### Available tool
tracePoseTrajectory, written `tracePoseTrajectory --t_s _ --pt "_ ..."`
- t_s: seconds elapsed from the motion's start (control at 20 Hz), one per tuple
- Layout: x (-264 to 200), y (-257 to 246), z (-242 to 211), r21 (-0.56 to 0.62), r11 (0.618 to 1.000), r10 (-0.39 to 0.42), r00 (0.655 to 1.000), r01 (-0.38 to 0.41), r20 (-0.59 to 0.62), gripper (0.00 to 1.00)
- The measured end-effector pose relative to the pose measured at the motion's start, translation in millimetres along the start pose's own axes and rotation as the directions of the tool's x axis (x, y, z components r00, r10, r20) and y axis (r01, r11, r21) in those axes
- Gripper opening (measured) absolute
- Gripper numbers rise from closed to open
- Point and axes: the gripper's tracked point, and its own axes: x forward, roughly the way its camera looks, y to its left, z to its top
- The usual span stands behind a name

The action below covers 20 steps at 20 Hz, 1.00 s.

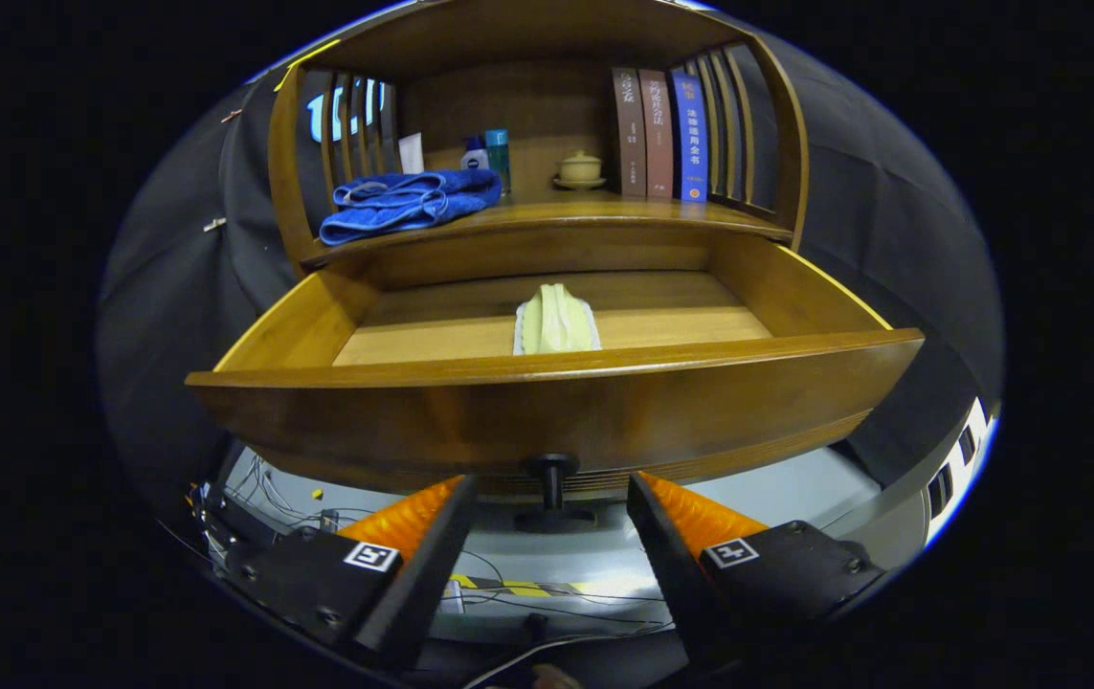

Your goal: Pull open the drawer, take out the items inside it, and place them on the countertop above the cabinet.

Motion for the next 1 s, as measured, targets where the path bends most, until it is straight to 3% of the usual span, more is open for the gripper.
tracePoseTrajectory --t_s 0.05,0.2,0.35,0.5,0.75,1.0 --pt "-9 -3 2 -0.004 1.000 -0.014 1.000 0.014 0.006 0.99" --pt "-40 3 28 0.014 1.000 -0.003 0.999 0.003 0.034 1.00" --pt "-55 9 84 0.011 1.000 0.025 0.995 -0.026 0.098 0.99" --pt "-38 18 141 -0.013 0.998 0.056 0.989 -0.054 0.138 0.99" --pt "31 19 173 -0.036 0.998 0.048 0.999 -0.048 0.002 0.99" --pt "95 14 165 -0.037 0.999 0.004 0.979 -0.012 -0.202 0.99"
